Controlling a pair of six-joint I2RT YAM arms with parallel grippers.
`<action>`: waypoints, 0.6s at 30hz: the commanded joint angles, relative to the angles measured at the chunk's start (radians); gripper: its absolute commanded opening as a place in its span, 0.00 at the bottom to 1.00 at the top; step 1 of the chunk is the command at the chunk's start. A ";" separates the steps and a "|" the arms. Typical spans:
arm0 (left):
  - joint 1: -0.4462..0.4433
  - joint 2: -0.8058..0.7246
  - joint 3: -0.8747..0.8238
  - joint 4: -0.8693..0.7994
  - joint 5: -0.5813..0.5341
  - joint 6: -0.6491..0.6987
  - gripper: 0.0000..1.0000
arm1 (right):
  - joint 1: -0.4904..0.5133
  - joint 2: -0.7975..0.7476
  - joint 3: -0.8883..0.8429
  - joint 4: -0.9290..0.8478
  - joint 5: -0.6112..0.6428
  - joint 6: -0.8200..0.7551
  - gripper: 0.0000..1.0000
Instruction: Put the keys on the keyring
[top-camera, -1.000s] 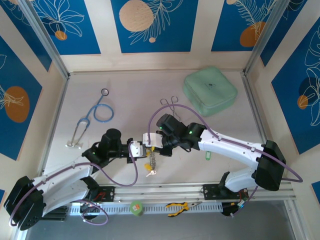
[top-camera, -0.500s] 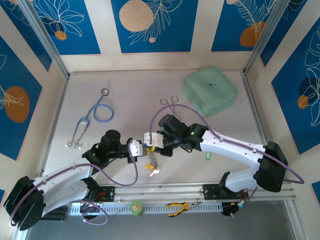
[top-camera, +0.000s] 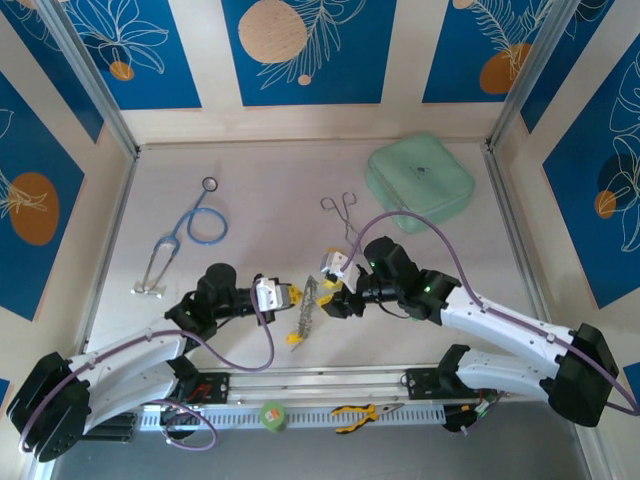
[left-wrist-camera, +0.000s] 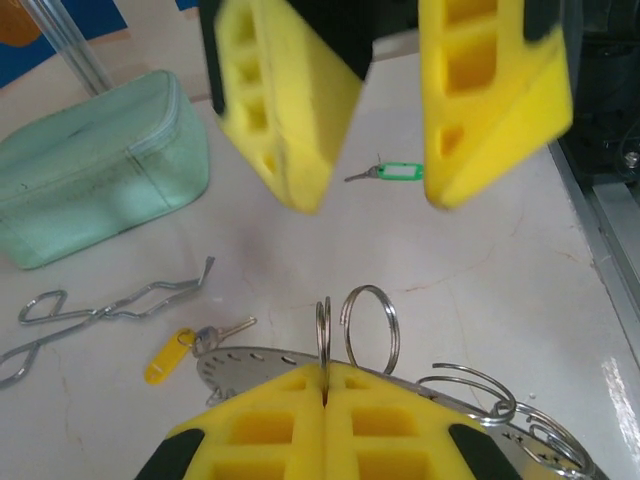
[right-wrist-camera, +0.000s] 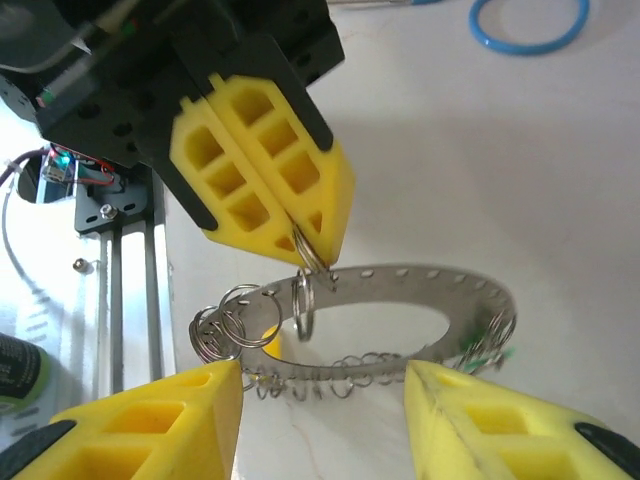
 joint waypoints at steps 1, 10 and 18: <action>-0.006 0.007 -0.005 0.076 0.001 -0.014 0.00 | 0.042 0.013 -0.028 0.095 -0.030 0.103 0.46; -0.006 0.018 -0.005 0.085 0.002 -0.014 0.00 | 0.096 0.082 -0.012 0.128 0.037 0.029 0.46; -0.007 0.019 -0.010 0.088 0.010 0.000 0.00 | 0.090 -0.022 -0.120 0.161 0.103 -0.102 0.43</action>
